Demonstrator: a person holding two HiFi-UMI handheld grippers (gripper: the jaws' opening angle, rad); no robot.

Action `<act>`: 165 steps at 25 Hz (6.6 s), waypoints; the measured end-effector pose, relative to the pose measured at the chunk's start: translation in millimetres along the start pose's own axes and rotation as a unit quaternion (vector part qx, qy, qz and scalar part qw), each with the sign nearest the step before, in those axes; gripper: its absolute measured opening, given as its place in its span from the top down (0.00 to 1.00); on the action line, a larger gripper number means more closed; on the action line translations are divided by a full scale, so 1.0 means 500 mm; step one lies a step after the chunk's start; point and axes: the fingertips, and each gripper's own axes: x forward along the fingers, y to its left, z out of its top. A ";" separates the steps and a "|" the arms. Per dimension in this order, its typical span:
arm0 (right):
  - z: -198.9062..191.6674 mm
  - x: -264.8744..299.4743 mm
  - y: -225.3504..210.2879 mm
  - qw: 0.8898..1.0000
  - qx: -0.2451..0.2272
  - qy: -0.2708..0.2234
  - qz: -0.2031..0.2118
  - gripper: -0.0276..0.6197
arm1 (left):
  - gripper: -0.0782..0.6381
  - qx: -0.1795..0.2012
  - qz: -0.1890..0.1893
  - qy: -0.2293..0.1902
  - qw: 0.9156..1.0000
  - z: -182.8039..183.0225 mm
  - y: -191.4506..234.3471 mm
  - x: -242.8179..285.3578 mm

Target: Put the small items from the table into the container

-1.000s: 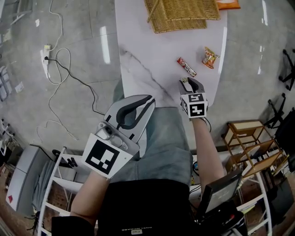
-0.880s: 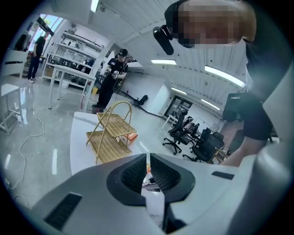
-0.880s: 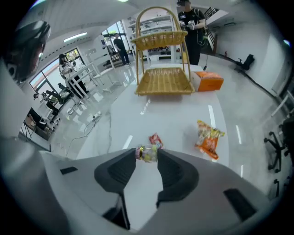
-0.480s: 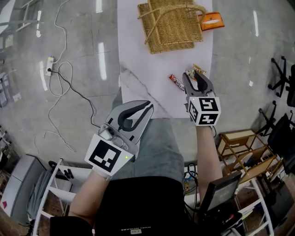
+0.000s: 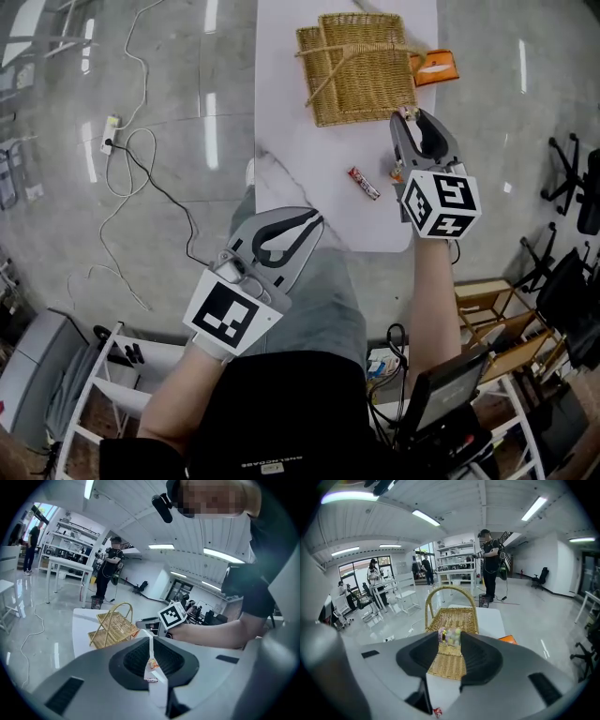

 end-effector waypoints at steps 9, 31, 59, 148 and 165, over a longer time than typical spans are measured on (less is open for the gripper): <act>0.024 0.070 -0.006 1.000 -0.003 0.015 0.010 0.72 | 0.88 -0.005 0.002 0.000 1.000 0.010 0.028 0.011; -0.023 0.100 0.045 0.999 -0.001 0.039 0.024 0.72 | 0.88 -0.024 0.016 0.001 1.000 -0.039 0.060 -0.029; 0.206 -0.358 0.138 0.993 0.057 -0.100 0.019 0.81 | 0.88 0.097 -0.049 -0.036 0.993 0.189 -0.130 -0.083; -0.563 -0.102 0.094 0.953 0.004 0.293 0.082 0.66 | 0.88 0.066 0.061 0.022 0.996 0.107 -0.212 -0.057; -0.692 -0.033 0.053 0.927 -0.050 0.362 0.083 0.66 | 0.88 0.033 0.076 0.053 0.995 0.030 -0.159 -0.040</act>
